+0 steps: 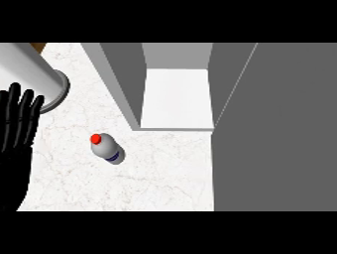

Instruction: Pick up the bottled water, place it into the cabinet and close the cabinet

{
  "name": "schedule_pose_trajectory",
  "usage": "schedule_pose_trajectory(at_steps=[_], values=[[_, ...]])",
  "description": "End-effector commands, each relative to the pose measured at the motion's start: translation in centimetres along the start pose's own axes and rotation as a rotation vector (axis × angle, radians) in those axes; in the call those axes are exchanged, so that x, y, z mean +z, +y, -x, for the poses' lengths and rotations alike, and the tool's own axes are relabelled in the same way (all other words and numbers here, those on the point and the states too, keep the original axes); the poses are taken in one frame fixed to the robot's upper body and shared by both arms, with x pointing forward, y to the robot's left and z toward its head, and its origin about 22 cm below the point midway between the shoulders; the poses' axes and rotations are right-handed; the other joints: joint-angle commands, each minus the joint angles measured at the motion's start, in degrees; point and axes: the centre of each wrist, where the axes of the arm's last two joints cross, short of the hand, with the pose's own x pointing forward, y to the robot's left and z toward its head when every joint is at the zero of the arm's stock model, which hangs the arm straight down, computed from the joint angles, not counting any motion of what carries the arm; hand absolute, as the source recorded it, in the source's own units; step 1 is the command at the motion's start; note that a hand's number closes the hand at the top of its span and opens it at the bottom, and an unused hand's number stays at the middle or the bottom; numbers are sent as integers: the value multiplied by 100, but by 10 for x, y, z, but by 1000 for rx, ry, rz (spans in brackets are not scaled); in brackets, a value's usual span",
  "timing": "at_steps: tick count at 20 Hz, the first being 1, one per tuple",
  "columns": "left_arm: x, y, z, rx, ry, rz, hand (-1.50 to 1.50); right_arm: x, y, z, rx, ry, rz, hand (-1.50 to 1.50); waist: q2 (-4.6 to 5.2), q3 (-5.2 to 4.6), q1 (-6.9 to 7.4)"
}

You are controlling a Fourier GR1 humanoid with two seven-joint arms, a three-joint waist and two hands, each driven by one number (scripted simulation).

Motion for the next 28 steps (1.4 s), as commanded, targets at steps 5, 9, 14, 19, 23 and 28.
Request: schedule_pose_trajectory(at_steps=[5, 9, 14, 19, 23, 28], values=[[-22, 17, -16, 36, -69, 103, -150, 21, -3, -26, -52, -14, 15, -150, 93, -12, -69], [0, 7, 5, 154, 206, 75, -150, 52, 14, -24, -181, 259, -43, -150, 79, -13, -112], [17, -11, -23, 159, 234, 61, -150, 74, 13, -61, -201, 293, -59, -150, 74, -9, -78], [26, -18, -21, 115, 239, 59, -150, 84, 14, -78, -200, 293, -32, -150, 88, -11, -72], [39, -17, -19, 86, 284, 40, -150, 90, 9, -82, -194, 288, -59, -150, 87, -11, -71], [52, 7, -18, 78, 310, 34, -150, 111, 13, -89, -210, 297, -48, -150, 73, -13, -95]])
